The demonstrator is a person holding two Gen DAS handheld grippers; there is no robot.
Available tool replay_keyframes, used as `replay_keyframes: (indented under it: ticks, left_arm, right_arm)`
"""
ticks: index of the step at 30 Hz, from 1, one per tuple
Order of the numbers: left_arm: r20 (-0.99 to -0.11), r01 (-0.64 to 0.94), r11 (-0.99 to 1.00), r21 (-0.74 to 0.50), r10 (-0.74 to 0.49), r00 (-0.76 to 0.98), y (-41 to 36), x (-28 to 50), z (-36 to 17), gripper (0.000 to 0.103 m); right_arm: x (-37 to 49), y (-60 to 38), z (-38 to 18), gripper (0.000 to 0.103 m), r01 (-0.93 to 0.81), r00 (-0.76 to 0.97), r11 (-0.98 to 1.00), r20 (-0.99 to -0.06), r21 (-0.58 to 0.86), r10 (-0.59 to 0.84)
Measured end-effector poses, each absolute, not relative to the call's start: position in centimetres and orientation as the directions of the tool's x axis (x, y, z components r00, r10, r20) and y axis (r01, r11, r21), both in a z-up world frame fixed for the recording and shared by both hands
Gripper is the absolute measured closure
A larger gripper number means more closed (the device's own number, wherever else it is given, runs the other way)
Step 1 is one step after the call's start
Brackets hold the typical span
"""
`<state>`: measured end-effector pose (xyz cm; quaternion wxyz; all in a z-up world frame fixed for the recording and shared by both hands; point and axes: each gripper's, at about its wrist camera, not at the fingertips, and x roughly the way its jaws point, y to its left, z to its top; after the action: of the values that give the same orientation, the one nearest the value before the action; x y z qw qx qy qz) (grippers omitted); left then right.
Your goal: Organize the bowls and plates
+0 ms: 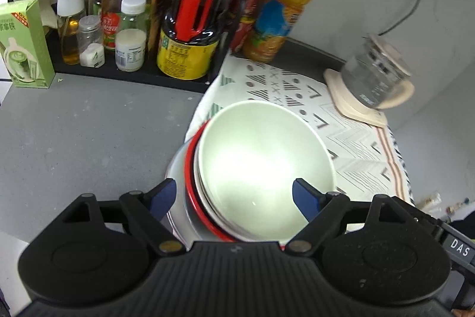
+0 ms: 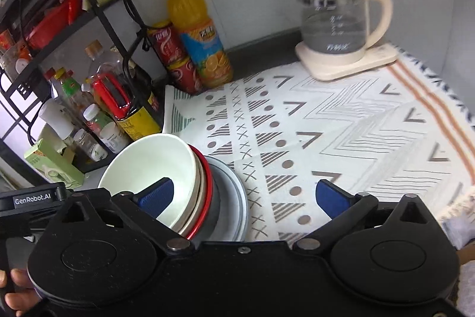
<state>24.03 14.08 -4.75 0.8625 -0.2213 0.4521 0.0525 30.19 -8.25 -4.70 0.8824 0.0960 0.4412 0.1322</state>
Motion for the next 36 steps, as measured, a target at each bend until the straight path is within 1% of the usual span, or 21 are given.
replay_keyframes:
  ticks: [8,18,25,36]
  left_arm:
    - [-0.762,-0.183,0.926,-0.331,-0.148,0.63,12.8,21.0,-2.3,0.019]
    - [-0.709,-0.039,0.956,-0.291,-0.188,0.68,11.5,17.9,-0.7,0.019]
    - [-0.692,-0.014,0.965,-0.261,-0.177,0.699,11.3,15.5,-0.1,0.017]
    - [-0.667,0.03,0.979,-0.2,-0.158,0.729,11.2,11.7,0.1,0.014]
  right_arm:
    - [25.3,-8.5,-2.2,0.0,-0.116,0.646,0.962,-0.718,0.245,0.261]
    - [20.7,-9.1,-0.1,0.0,-0.089,0.704,0.972,-0.677,0.218,0.217]
    - [17.7,-9.9,0.3,0.0,-0.093,0.729,0.982,-0.661,0.163,0.178]
    - [13.5,-10.4,1.0,0.0,-0.028,0.765,0.992,-0.636,0.125,0.102]
